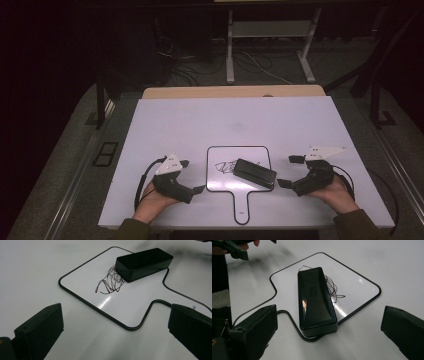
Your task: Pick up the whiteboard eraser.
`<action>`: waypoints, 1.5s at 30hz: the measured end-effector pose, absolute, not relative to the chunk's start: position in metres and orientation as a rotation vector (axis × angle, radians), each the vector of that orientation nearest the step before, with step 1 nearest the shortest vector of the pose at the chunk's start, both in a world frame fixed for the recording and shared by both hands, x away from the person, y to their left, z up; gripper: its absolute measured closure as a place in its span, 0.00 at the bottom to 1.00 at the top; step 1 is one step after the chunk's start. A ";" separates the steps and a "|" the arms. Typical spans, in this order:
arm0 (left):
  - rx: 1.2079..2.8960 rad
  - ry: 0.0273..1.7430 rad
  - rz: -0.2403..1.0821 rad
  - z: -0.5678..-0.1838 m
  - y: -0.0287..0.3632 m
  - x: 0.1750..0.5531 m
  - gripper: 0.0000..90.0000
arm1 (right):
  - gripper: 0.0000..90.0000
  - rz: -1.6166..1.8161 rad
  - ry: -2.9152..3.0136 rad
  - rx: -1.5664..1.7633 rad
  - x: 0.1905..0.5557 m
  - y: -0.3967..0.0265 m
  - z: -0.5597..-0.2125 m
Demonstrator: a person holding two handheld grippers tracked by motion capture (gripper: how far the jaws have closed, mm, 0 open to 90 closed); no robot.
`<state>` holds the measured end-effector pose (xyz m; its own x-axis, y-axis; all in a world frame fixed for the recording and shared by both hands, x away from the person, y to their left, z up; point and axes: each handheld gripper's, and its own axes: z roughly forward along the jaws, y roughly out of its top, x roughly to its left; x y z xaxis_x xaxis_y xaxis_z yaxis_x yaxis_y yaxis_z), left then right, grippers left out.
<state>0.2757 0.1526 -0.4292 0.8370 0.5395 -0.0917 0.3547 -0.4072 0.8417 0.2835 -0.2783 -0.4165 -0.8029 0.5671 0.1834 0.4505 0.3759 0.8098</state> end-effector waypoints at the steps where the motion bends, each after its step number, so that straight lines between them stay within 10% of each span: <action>1: 2.036 0.656 0.240 -0.429 0.152 0.276 0.00 | 0.00 1.394 2.502 0.931 0.284 -0.277 -0.416; 45: 2.038 0.640 0.233 -0.431 0.150 0.276 0.00 | 0.00 1.354 2.558 0.820 0.314 -0.232 -0.403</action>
<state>0.2762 0.1497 -0.4314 0.8444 0.5280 -0.0905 0.3461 -0.4088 0.8444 0.3145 -0.2322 -0.4027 -0.8432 0.5212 0.1314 0.4018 0.4487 0.7983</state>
